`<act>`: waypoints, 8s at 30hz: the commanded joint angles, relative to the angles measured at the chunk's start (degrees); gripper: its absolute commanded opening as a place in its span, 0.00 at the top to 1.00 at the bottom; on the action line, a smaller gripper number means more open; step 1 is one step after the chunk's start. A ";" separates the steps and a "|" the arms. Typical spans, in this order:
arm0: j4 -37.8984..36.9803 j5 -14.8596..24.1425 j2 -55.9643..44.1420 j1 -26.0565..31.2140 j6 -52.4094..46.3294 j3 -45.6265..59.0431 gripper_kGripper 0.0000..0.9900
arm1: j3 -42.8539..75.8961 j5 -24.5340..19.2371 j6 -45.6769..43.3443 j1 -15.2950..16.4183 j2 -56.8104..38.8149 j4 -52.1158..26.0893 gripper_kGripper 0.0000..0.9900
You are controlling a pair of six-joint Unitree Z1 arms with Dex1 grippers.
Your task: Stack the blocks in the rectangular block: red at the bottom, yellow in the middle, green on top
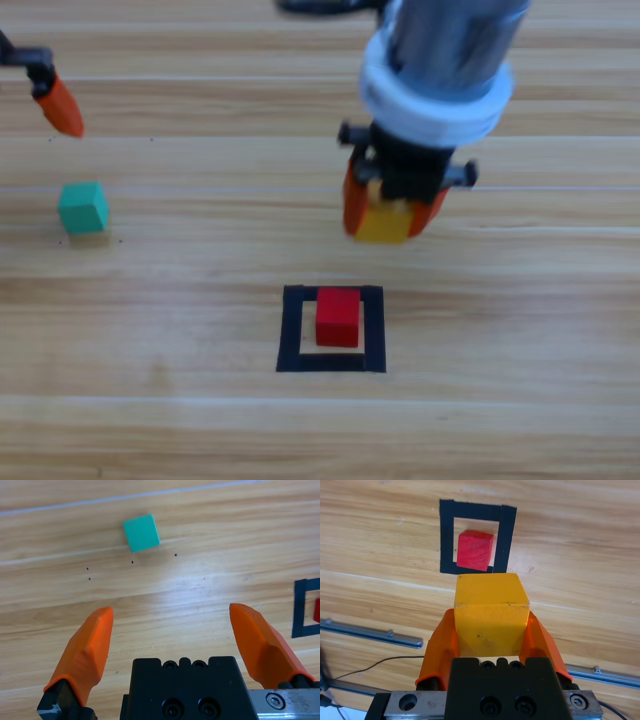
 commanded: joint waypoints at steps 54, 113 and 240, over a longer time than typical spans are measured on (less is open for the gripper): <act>3.58 -3.50 13.65 3.39 -3.24 -6.14 0.00 | -14.47 -1.96 13.85 2.95 21.70 6.07 1.00; 4.20 4.85 28.76 3.65 -7.46 -15.28 0.00 | 59.45 -4.07 -41.08 -1.54 -48.88 -43.24 0.00; 26.96 0.46 33.16 -38.36 -35.50 -41.47 1.00 | 66.57 3.93 -53.21 -2.50 -46.51 -42.97 0.00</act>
